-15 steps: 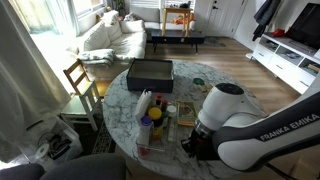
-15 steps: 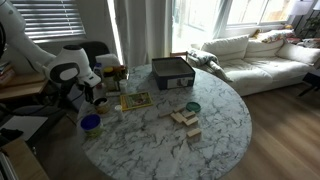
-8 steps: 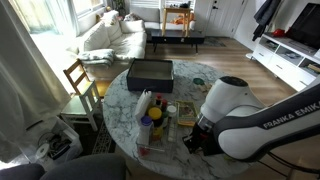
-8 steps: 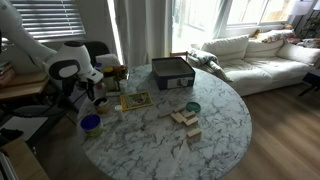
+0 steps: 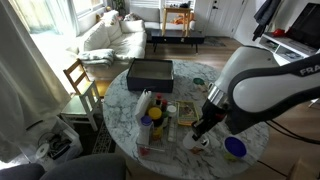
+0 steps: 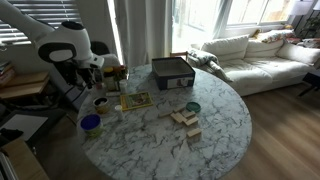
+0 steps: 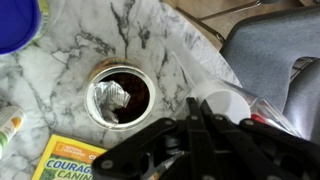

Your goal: Put the scoop in the orange can then put the can in the clear box

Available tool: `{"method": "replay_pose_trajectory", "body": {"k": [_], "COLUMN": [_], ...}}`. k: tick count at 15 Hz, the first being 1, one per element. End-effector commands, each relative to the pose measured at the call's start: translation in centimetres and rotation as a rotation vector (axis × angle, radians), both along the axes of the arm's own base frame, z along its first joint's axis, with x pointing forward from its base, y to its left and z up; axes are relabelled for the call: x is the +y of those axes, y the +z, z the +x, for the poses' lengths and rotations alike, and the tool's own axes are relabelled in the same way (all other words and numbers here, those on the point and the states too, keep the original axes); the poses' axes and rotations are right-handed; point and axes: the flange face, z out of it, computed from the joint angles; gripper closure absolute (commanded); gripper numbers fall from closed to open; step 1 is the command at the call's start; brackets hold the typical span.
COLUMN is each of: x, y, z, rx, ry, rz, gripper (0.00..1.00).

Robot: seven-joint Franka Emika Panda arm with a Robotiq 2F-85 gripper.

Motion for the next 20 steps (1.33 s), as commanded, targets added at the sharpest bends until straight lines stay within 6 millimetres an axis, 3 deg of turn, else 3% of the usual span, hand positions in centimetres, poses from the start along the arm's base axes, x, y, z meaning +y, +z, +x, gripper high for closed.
{"method": "replay_pose_trajectory", "body": {"k": [1, 3, 4, 9, 14, 20], "x": [-3.4, -4.7, -3.6, -4.6, -4.3, -6.0], "y": [0.9, 0.0, 0.8, 0.1, -1.6, -3.7], "z": [-1.0, -1.3, -0.2, -0.7, -0.3, -0.8], "rx": [-0.016, -0.033, -0.030, -0.027, -0.084, -0.186], "ry": [-0.044, -0.052, -0.049, -0.054, -0.179, -0.273], "rz": [0.069, 0.115, 0.080, 0.102, 0.139, 0.132], "gripper": [0.99, 0.99, 0.96, 0.99, 0.99, 0.99]}}
